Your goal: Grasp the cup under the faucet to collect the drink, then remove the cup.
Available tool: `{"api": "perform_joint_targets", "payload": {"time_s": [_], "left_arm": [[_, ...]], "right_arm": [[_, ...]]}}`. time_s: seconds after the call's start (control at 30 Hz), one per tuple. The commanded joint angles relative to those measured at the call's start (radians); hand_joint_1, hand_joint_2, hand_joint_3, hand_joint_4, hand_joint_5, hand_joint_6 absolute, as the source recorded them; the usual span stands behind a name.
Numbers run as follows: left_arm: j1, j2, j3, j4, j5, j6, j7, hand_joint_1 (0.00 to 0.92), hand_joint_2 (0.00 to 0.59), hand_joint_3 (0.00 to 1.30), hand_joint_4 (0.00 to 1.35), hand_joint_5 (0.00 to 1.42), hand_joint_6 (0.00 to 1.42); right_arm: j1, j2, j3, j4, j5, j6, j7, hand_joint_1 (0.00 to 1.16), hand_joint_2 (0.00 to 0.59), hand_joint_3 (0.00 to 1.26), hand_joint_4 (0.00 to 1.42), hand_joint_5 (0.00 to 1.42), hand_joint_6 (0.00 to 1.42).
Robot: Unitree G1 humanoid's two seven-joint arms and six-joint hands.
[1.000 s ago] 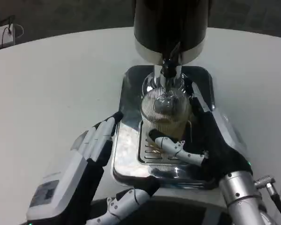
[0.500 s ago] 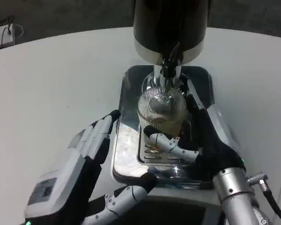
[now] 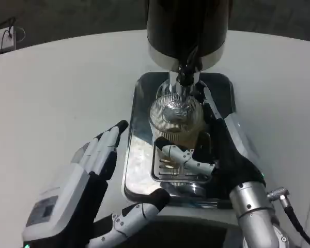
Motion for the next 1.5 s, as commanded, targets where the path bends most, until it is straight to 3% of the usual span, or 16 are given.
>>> {"api": "perform_joint_targets", "payload": {"time_s": [0.03, 0.43, 0.67, 0.83, 1.0, 1.1, 1.27, 1.5], "left_arm": [[0.013, 0.000, 0.010, -0.019, 0.007, 0.013, -0.011, 0.000, 0.157, 0.00, 0.00, 0.00, 0.00], [0.011, 0.001, 0.013, -0.019, 0.001, 0.022, -0.013, 0.000, 0.157, 0.00, 0.00, 0.00, 0.00], [0.008, 0.001, 0.016, -0.020, -0.004, 0.030, -0.014, 0.000, 0.157, 0.00, 0.00, 0.00, 0.00], [0.011, 0.001, 0.021, -0.023, -0.005, 0.034, -0.016, 0.000, 0.157, 0.00, 0.00, 0.00, 0.00], [0.002, -0.002, 0.022, -0.021, -0.010, 0.042, -0.020, 0.000, 0.157, 0.00, 0.00, 0.00, 0.00], [-0.003, -0.004, 0.022, -0.020, -0.011, 0.046, -0.022, 0.000, 0.157, 0.00, 0.00, 0.00, 0.00], [-0.006, -0.006, 0.023, -0.022, -0.010, 0.053, -0.024, 0.000, 0.157, 0.00, 0.00, 0.00, 0.00], [-0.017, -0.010, 0.014, -0.014, -0.006, 0.057, -0.027, 0.000, 0.157, 0.00, 0.00, 0.00, 0.00]], "right_arm": [[-0.018, 0.021, 0.021, 0.018, 0.007, -0.026, -0.006, 0.65, 0.217, 0.00, 0.06, 0.10, 0.20], [-0.027, 0.034, 0.026, 0.029, 0.012, -0.036, -0.023, 0.69, 0.204, 0.04, 0.12, 0.14, 0.21], [-0.035, 0.047, 0.026, 0.047, 0.020, -0.031, -0.036, 0.75, 0.205, 0.18, 0.27, 0.26, 0.29], [-0.038, 0.070, 0.010, 0.055, 0.039, -0.030, -0.067, 0.90, 0.219, 0.43, 0.52, 0.48, 0.57], [-0.045, 0.092, -0.014, 0.054, 0.069, -0.039, -0.094, 1.05, 0.235, 0.64, 0.74, 0.83, 1.15], [-0.052, 0.099, -0.022, 0.057, 0.068, -0.046, -0.115, 1.10, 0.228, 0.72, 0.84, 0.97, 1.33], [-0.054, 0.104, -0.030, 0.067, 0.072, -0.058, -0.137, 1.11, 0.177, 0.80, 0.95, 1.12, 1.42], [-0.054, 0.101, -0.033, 0.046, 0.079, -0.074, -0.144, 1.13, 0.133, 0.85, 1.00, 1.18, 1.42]]}}
